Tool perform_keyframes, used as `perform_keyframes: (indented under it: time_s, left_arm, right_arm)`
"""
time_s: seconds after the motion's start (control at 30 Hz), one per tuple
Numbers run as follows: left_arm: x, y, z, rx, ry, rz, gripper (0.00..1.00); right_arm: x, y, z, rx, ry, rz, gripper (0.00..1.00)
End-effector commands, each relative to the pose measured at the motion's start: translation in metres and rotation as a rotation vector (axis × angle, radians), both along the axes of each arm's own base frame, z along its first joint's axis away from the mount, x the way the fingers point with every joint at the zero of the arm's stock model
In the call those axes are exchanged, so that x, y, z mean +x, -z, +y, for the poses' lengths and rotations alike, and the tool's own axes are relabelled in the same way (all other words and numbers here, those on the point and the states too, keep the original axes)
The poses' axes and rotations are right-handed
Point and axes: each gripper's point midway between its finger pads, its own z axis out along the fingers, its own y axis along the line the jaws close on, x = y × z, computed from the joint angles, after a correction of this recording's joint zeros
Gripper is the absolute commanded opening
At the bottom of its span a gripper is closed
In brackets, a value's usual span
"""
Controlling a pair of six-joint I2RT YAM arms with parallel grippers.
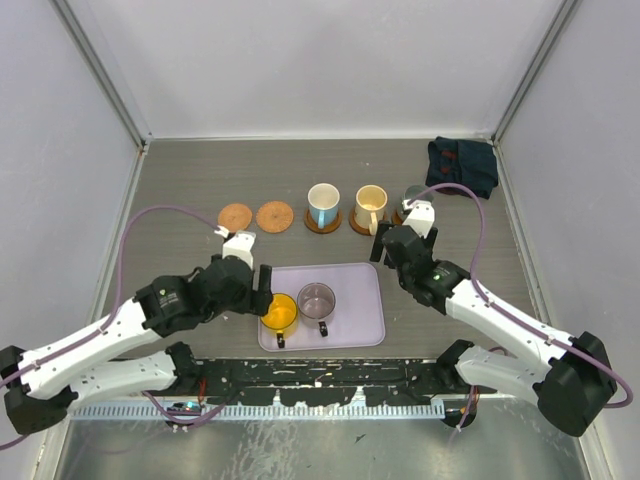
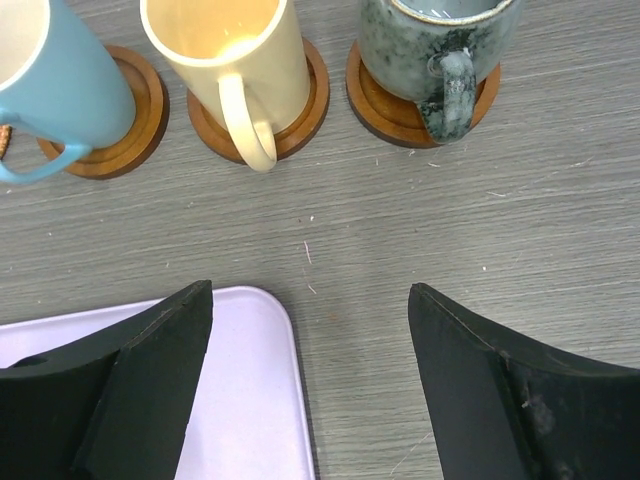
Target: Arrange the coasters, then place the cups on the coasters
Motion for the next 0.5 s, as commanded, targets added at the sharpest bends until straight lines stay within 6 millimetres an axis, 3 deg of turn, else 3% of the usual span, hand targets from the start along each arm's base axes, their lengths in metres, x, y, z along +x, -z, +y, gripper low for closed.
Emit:
perform_keyframes:
  time_s: [0.0,0.23,0.47]
  left_arm:
    - [-0.032,0.016,-0.001,-0.003,0.025,0.127,0.77]
    - [-0.062,0.05,-0.026,0.063,0.127,0.191,0.78]
    - [-0.065,0.064,-0.044,0.041,0.129,0.183,0.78]
  right_arm:
    - [0.011,-0.023,0.007,0.049,0.008,-0.075,0.83]
    - [0.011,-0.021,0.01,0.058,0.0,-0.069,0.83]
    - [0.007,-0.021,0.008,0.07,-0.008,-0.075,0.83]
